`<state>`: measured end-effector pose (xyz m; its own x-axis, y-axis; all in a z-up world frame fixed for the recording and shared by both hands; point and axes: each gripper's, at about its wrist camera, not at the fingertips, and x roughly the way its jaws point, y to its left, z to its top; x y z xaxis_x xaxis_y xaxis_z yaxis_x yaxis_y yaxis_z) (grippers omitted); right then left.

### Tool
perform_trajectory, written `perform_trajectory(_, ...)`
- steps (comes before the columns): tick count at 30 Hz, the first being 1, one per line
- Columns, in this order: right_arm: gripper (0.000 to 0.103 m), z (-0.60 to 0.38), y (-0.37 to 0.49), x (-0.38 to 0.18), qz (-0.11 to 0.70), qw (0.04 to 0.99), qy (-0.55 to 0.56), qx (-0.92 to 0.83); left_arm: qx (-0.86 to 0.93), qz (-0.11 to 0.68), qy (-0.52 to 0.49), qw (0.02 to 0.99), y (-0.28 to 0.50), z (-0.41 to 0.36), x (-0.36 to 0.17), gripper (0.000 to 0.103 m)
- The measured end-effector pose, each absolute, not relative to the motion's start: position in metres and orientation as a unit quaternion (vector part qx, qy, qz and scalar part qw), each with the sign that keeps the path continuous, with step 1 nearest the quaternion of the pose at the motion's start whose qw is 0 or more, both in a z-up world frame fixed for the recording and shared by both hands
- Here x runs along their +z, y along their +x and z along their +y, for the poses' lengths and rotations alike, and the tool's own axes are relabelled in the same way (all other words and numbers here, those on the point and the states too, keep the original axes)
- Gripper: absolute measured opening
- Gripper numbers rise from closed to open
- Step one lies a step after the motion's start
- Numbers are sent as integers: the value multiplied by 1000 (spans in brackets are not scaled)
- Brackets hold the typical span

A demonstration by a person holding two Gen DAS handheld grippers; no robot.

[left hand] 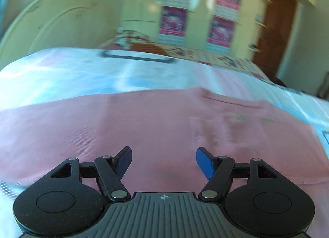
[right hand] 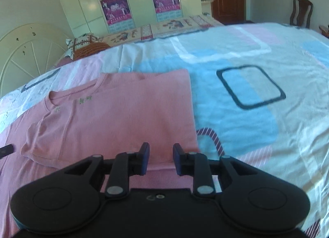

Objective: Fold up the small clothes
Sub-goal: 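Grasp the cuff of the other sleeve with the left tool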

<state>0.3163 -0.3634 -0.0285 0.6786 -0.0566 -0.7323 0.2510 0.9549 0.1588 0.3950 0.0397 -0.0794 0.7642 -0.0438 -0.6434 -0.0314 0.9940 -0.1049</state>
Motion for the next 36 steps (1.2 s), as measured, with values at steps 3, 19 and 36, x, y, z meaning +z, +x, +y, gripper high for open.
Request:
perform_trajectory(3, 25, -348, 316, -31, 390, 908, 133, -81, 98, 332, -108, 932, 367, 128, -83, 69)
perform_trajectory(19, 26, -199, 350, -29, 404, 908, 112, 6, 264, 260, -383, 846, 321, 390, -144, 49)
perform_trajectory(36, 26, -207, 349, -16, 391, 913, 113, -30, 85, 223, -356, 903, 423, 286, -97, 8)
